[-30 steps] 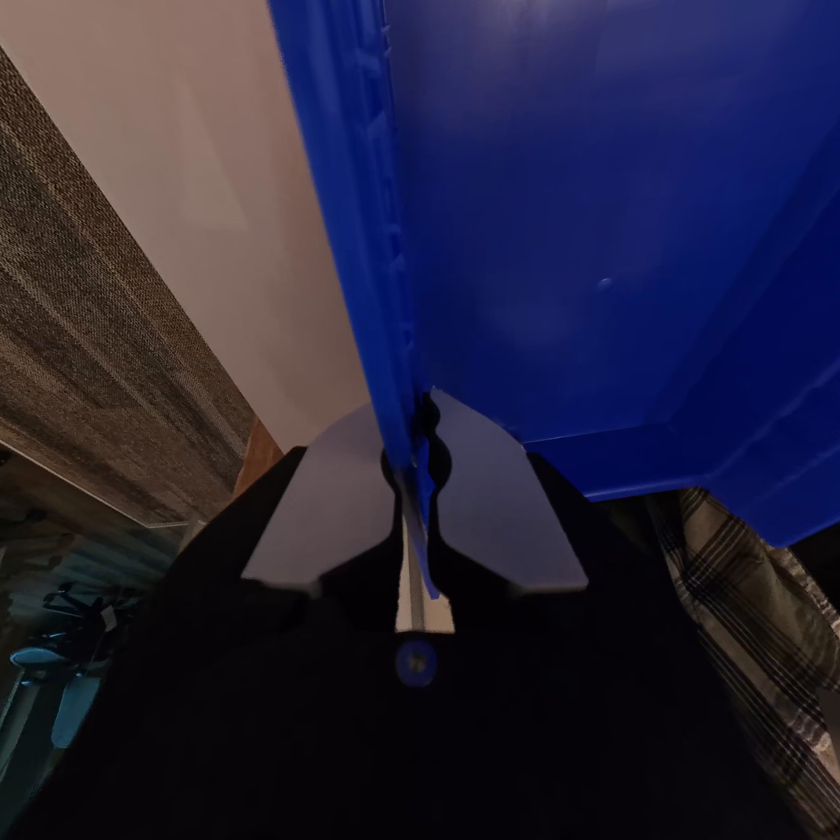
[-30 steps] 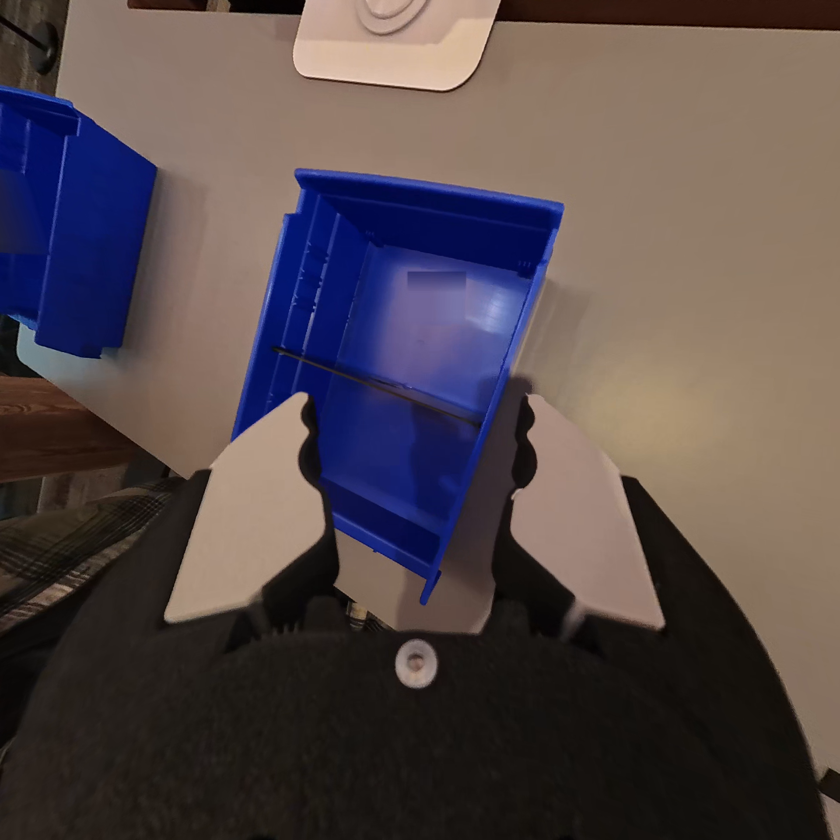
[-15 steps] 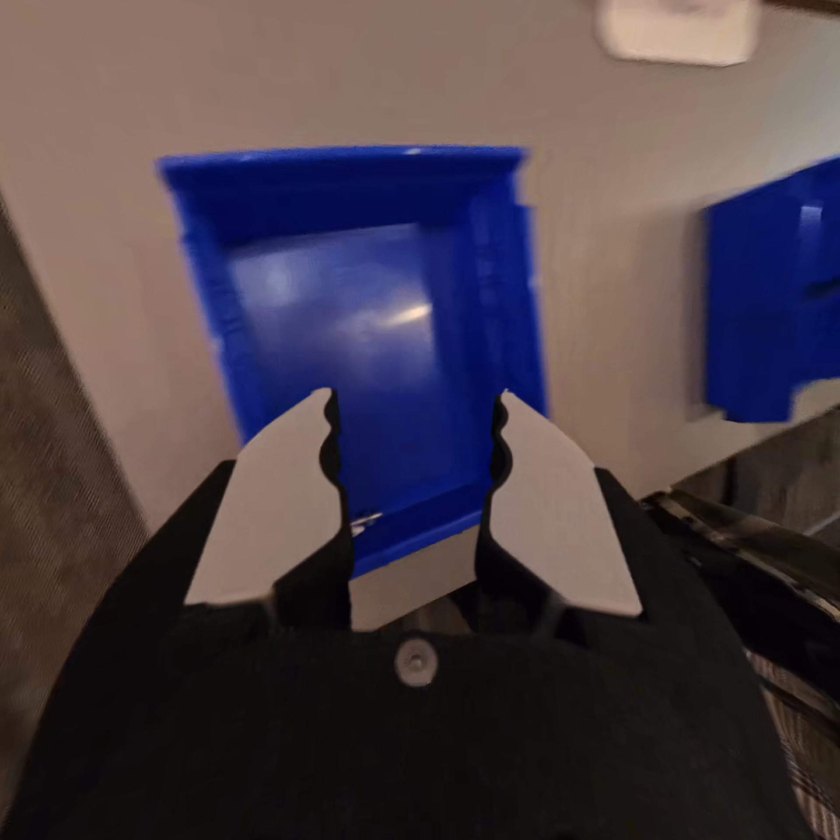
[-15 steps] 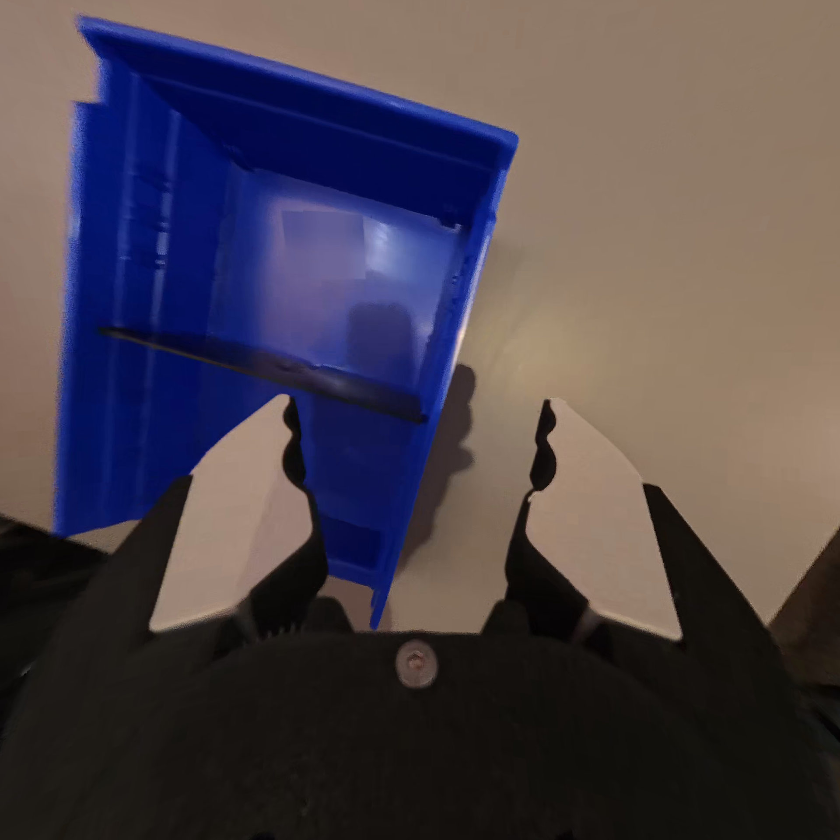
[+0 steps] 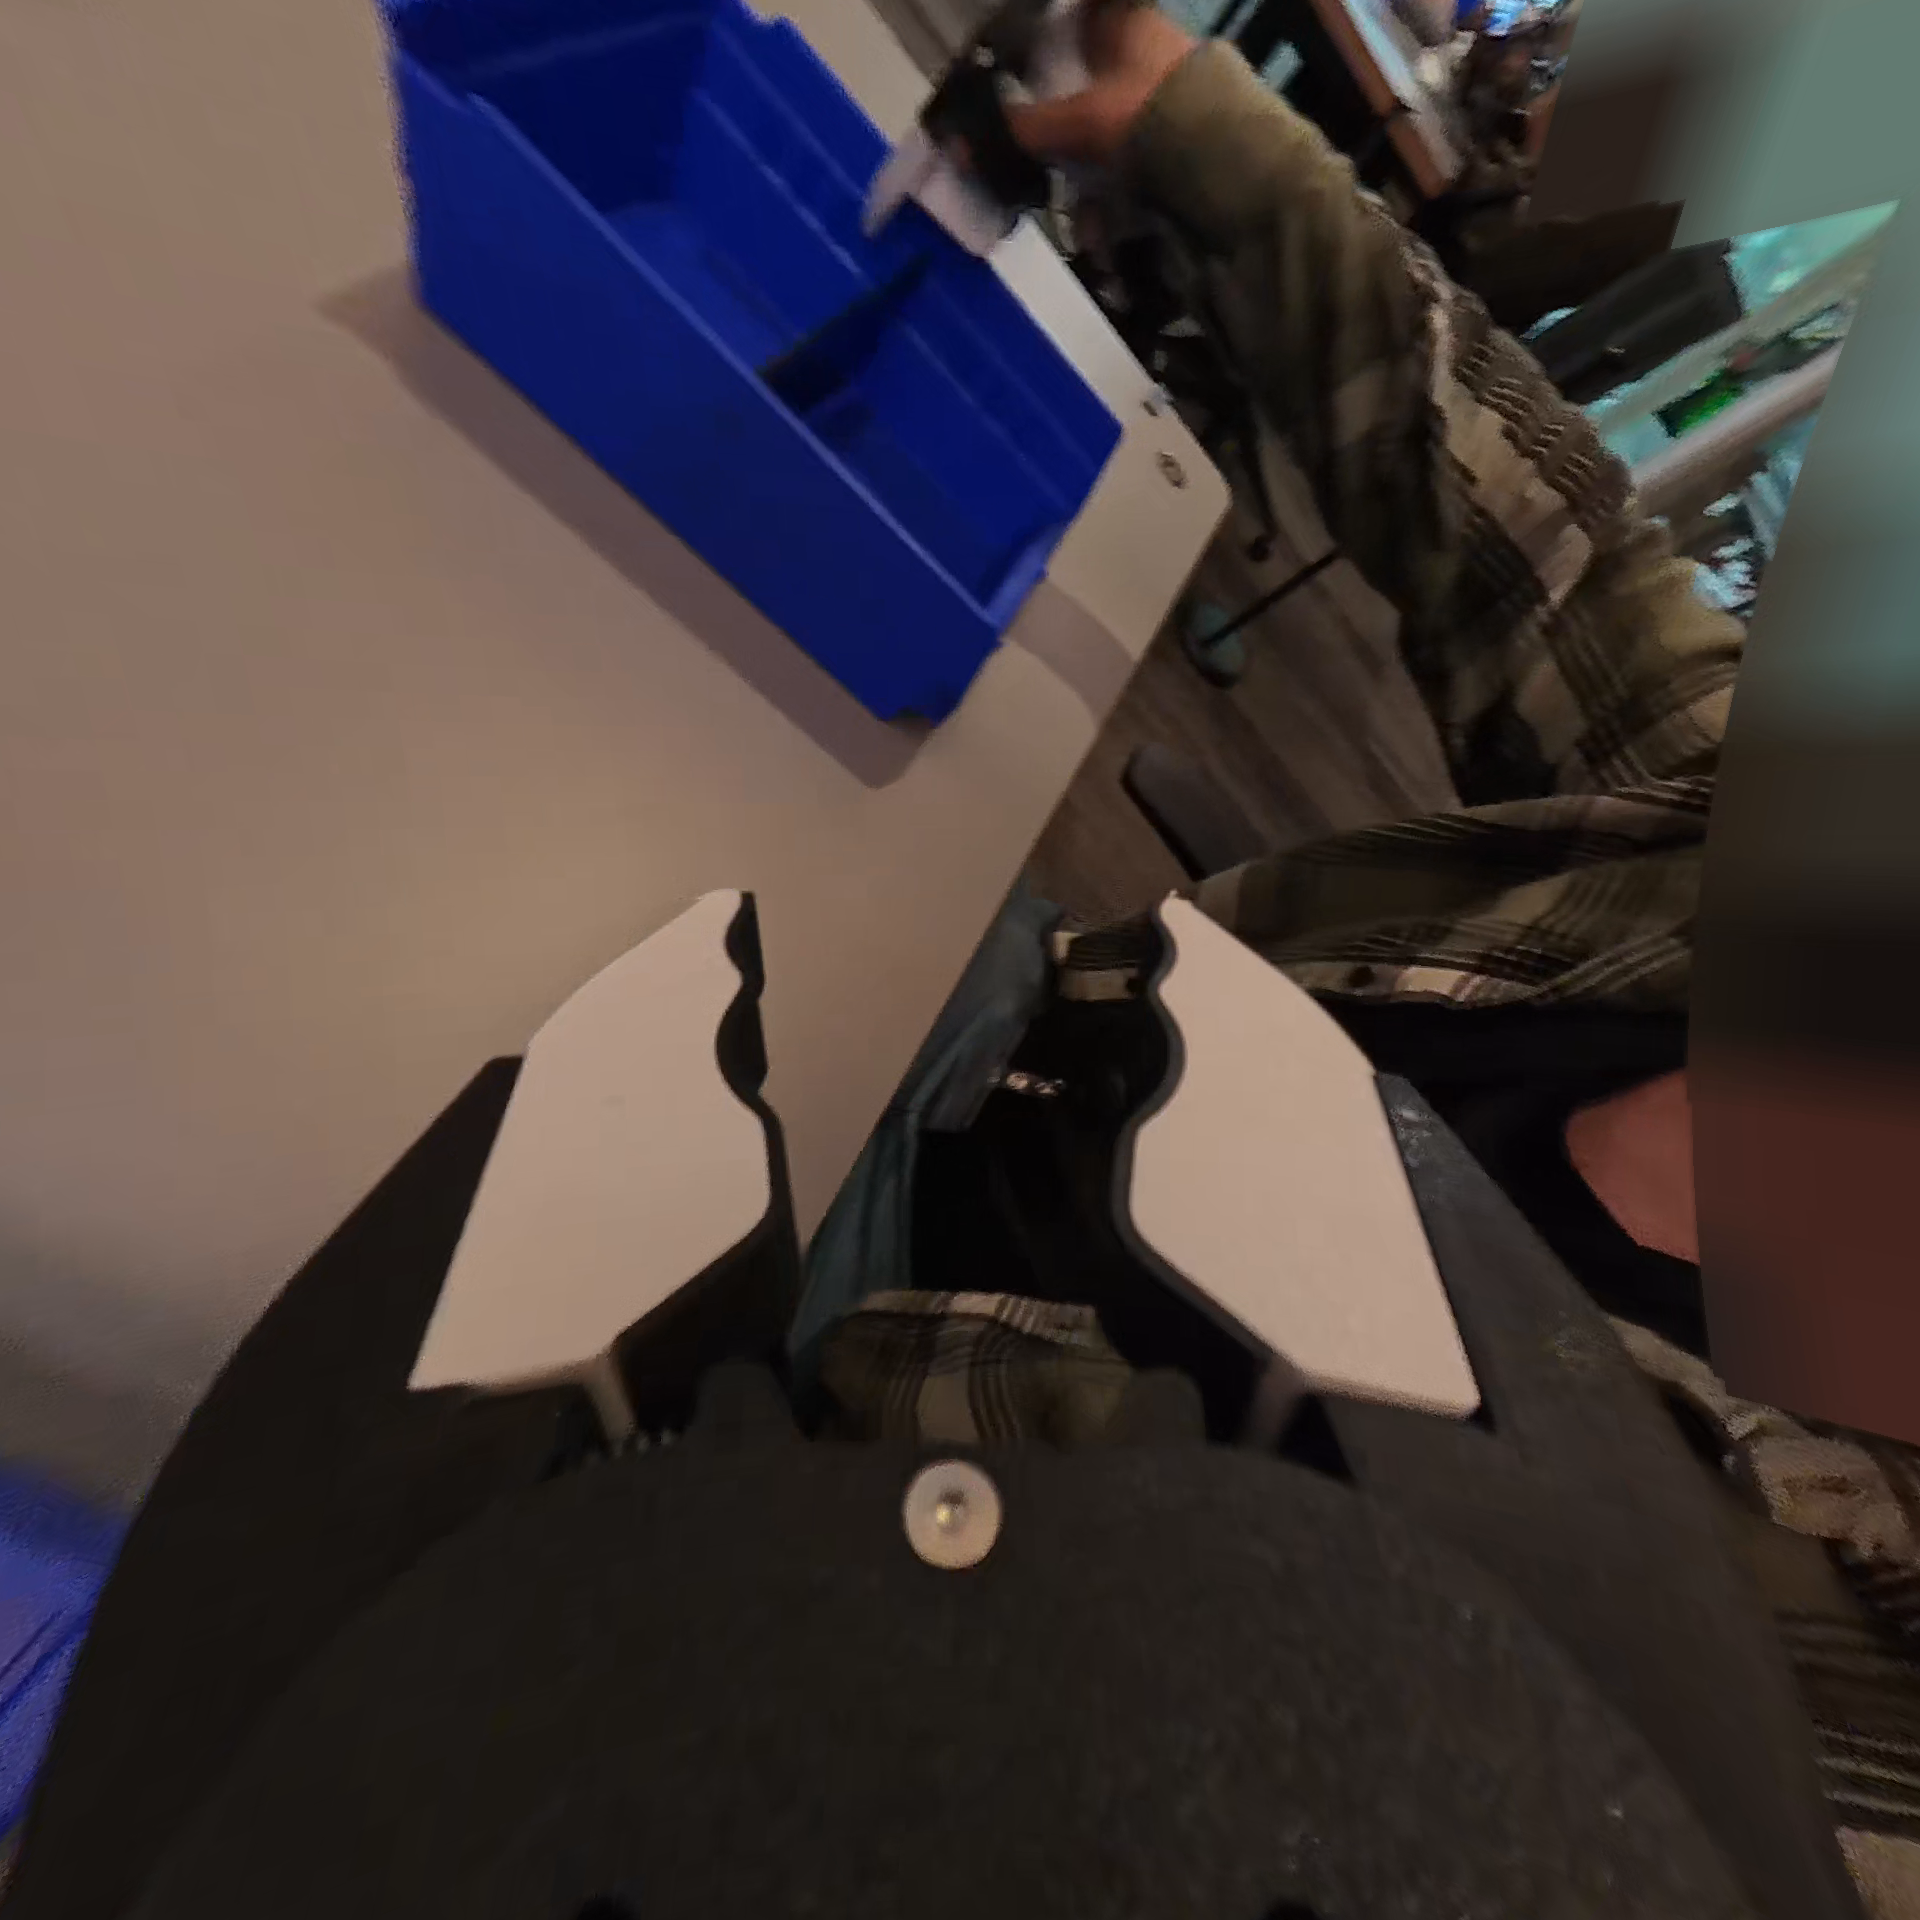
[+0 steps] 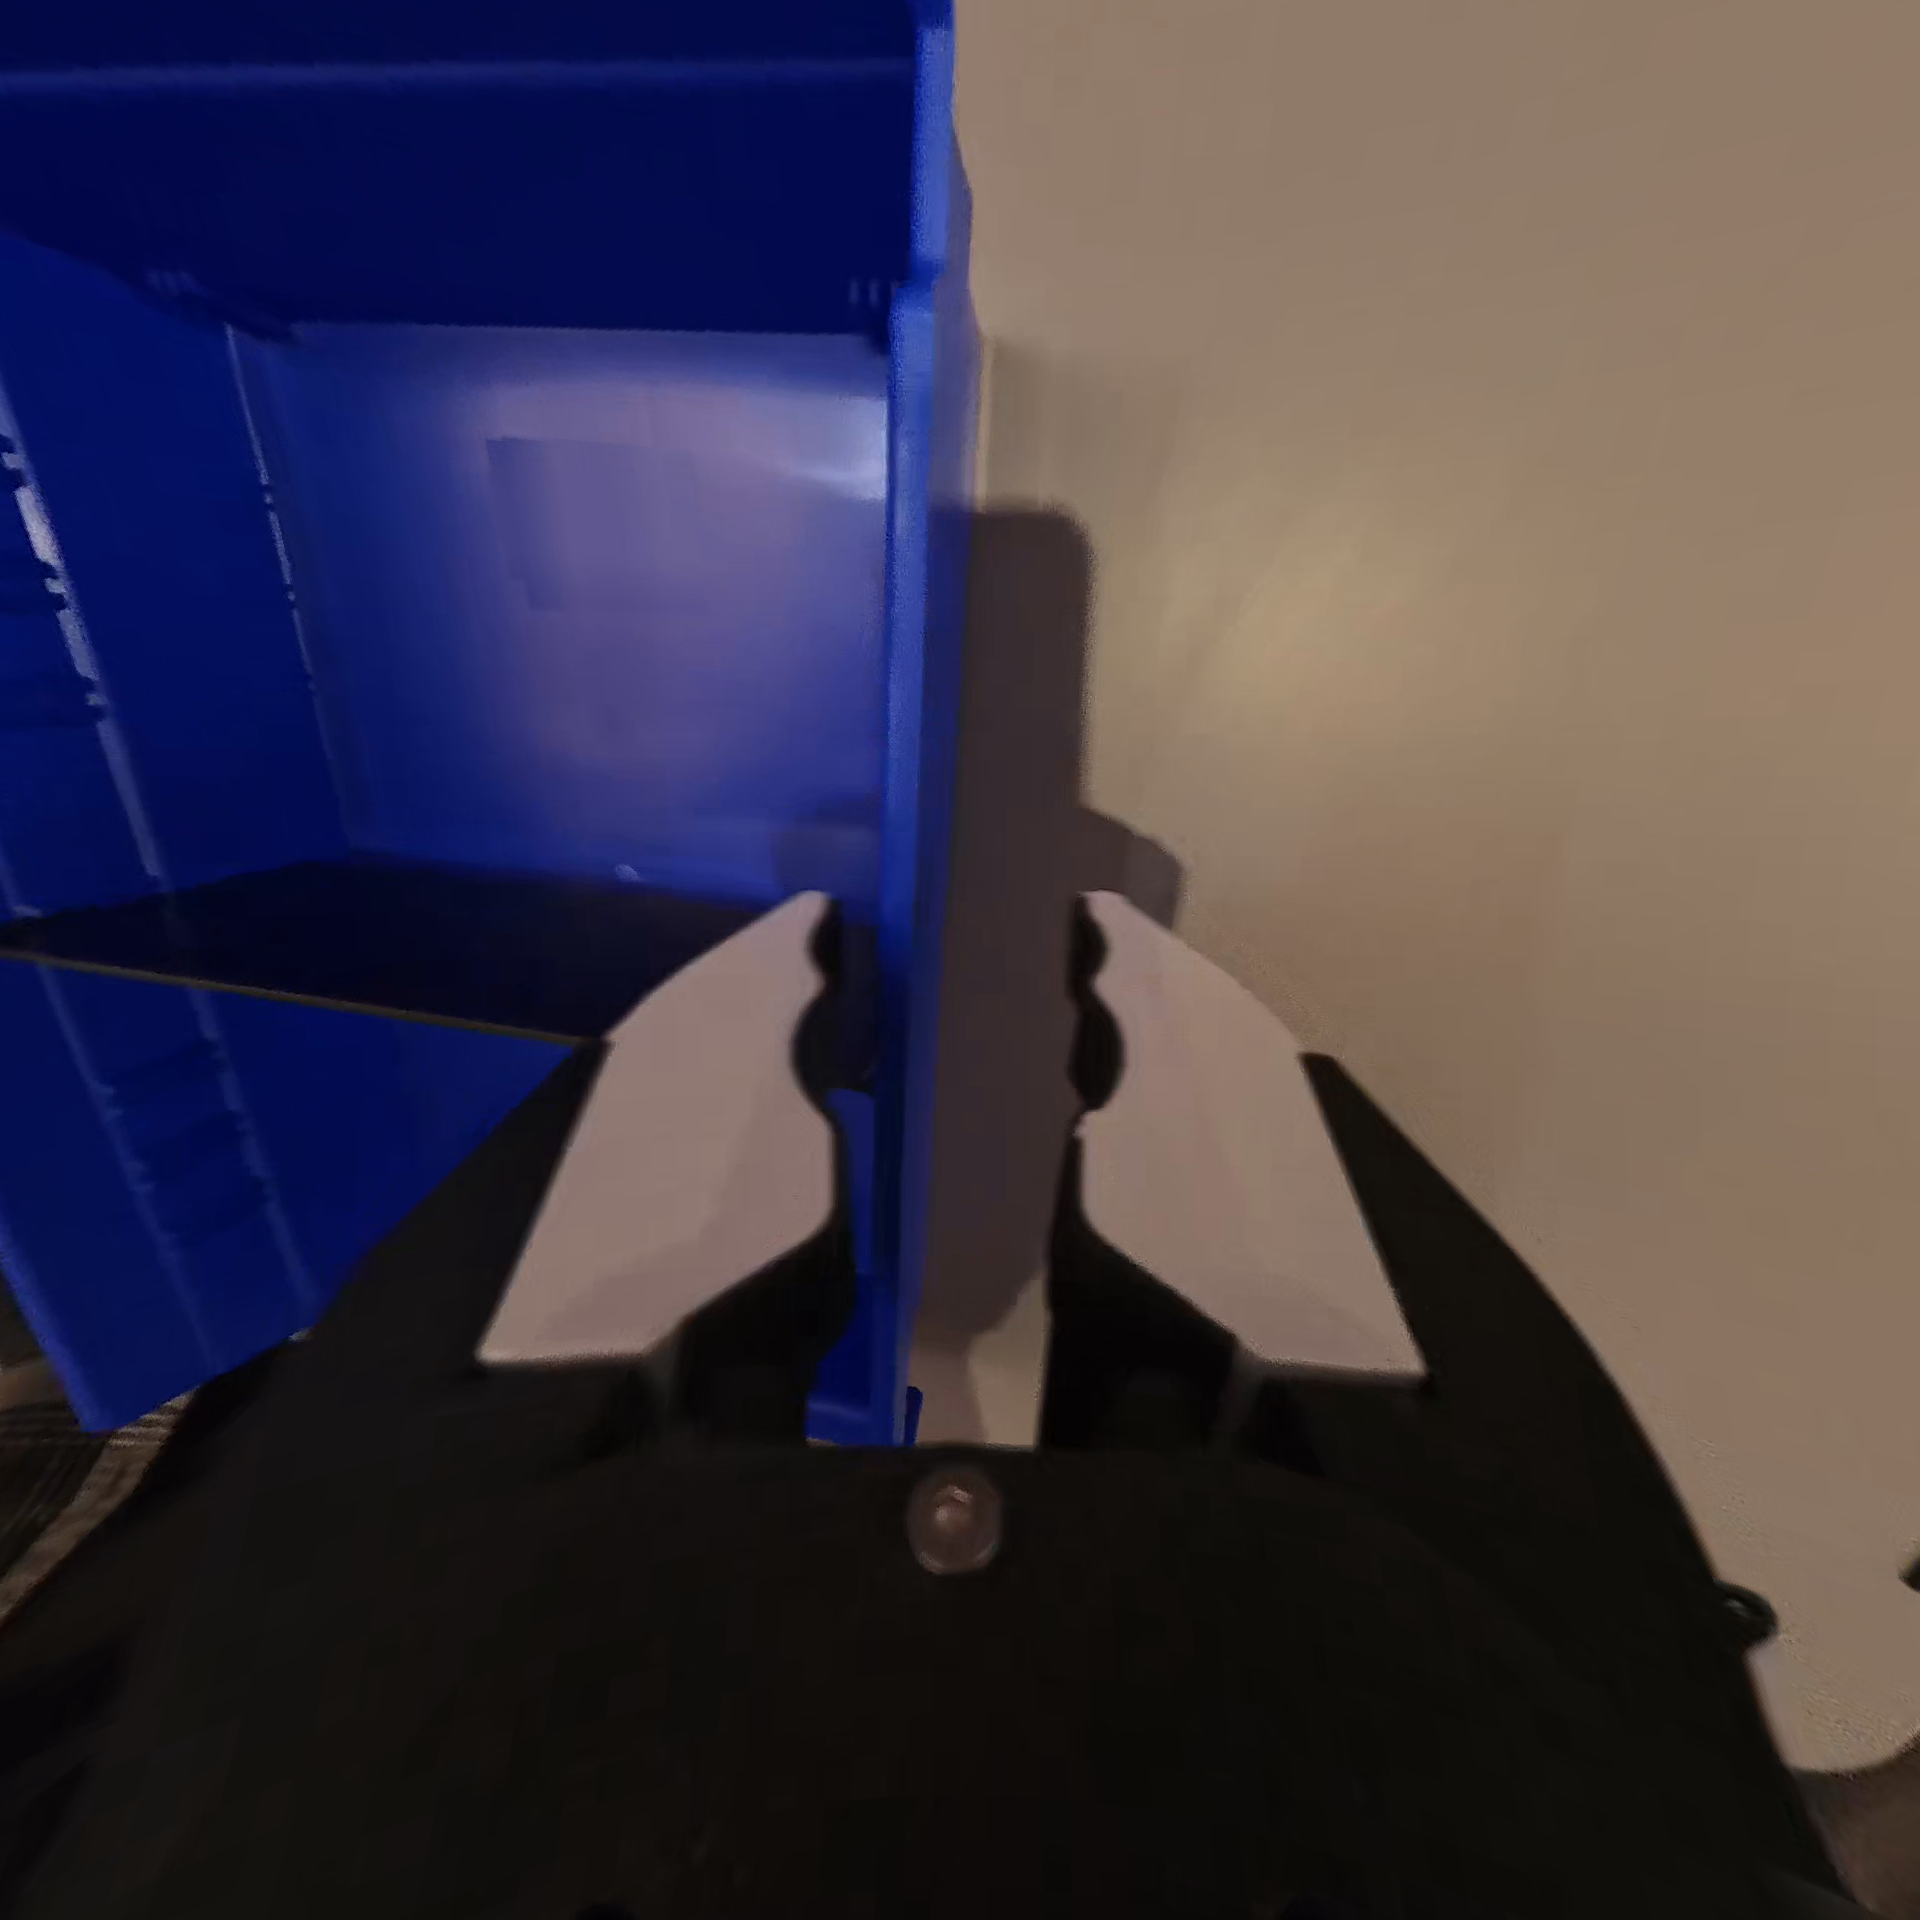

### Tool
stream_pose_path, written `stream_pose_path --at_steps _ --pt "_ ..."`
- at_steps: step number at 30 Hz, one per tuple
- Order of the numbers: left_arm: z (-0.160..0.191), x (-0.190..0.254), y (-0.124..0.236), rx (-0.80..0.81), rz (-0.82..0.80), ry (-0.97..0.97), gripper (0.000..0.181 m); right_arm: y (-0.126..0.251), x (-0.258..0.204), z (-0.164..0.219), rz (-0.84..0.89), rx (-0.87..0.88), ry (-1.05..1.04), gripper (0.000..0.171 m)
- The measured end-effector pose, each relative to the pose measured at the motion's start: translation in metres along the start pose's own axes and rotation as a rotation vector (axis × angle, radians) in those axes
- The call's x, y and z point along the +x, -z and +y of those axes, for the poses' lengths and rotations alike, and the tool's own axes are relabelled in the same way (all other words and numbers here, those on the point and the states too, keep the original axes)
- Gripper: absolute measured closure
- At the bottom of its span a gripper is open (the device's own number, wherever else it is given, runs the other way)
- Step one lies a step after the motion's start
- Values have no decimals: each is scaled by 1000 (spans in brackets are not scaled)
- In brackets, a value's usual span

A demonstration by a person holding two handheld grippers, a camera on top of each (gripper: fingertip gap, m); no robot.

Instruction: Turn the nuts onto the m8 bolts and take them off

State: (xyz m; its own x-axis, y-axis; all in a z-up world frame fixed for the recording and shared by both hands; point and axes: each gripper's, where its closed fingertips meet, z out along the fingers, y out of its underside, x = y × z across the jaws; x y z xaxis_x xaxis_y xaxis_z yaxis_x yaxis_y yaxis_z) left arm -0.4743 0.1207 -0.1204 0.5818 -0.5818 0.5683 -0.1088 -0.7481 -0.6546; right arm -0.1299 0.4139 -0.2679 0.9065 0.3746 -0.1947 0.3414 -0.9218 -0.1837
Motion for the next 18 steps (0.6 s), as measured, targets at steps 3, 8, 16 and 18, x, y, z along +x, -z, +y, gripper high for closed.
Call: stream_pose_path --at_steps 3,8,16,18 --pt "10 19 -29 -6 109 -8 114 -3 -9 0 -78 -3 -29 166" --pt "24 28 -57 -22 185 8 115 0 4 5 -24 -36 -13 168" --pt "34 17 -72 -2 217 83 118 13 59 20 -7 -55 -26 168" --pt "35 13 -74 2 215 103 118 18 80 24 7 -58 -32 168"
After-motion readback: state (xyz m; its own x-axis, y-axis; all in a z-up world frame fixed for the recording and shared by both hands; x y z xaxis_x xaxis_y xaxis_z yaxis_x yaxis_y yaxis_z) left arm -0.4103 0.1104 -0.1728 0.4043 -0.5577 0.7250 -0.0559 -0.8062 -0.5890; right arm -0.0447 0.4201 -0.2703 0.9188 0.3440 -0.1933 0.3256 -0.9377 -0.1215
